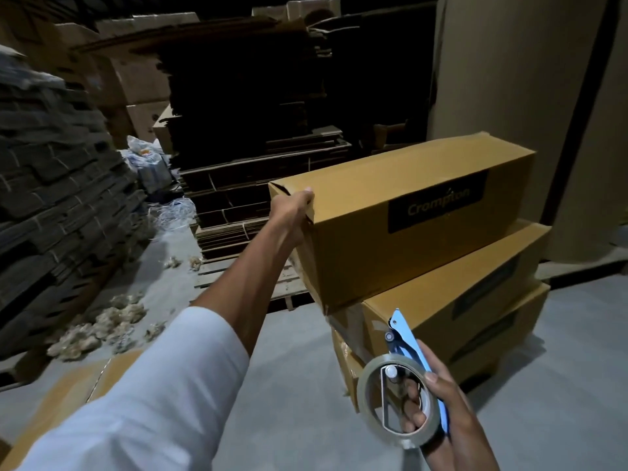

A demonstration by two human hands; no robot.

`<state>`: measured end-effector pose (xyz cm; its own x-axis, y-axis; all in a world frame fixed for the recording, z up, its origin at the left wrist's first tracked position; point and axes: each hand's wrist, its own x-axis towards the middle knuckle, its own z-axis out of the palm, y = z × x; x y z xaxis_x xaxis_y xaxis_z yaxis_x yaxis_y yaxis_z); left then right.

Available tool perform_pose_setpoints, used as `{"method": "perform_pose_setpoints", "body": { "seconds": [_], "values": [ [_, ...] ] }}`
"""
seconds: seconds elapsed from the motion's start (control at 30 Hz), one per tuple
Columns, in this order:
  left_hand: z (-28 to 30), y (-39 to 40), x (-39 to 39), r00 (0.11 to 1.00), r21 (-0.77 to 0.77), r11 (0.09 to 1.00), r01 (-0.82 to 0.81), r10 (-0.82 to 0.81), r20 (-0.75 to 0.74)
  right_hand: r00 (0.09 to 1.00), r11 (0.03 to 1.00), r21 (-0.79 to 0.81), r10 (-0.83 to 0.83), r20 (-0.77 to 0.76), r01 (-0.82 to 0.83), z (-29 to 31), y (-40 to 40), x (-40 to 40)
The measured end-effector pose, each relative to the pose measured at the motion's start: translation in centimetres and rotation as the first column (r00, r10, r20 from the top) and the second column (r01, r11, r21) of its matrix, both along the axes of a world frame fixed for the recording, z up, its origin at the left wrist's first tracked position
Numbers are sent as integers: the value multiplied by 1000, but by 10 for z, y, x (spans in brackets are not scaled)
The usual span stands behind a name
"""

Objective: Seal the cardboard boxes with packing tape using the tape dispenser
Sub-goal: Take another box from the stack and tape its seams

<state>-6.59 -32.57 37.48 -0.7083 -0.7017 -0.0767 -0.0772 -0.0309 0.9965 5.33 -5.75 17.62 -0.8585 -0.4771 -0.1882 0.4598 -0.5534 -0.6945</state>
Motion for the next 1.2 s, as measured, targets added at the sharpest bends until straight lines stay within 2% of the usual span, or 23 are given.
{"method": "perform_pose_setpoints", "body": {
  "seconds": [0.23,0.47,0.67,0.9,1.0,1.2],
  "values": [
    [4,1,10,972,3,972,-236,236,-20,1000,1000,10,-28,-4,28,5,7,12],
    [17,-66,115,928,44,929,-366,368,-51,998,1000,-15,-19,-52,18,23,6,40],
    [14,-125,264,871,43,872,-488,490,-32,980,991,21,137,-143,-135,39,-21,76],
    [8,-163,424,746,-9,746,-666,666,2,922,944,34,328,-203,-328,44,-79,132],
    [-3,-175,466,707,-26,706,-708,707,-24,885,907,46,418,-204,-418,43,-100,155],
    [-50,-185,492,704,-116,697,-707,709,-29,826,841,53,539,-165,-539,32,-131,181]
  ]
}}
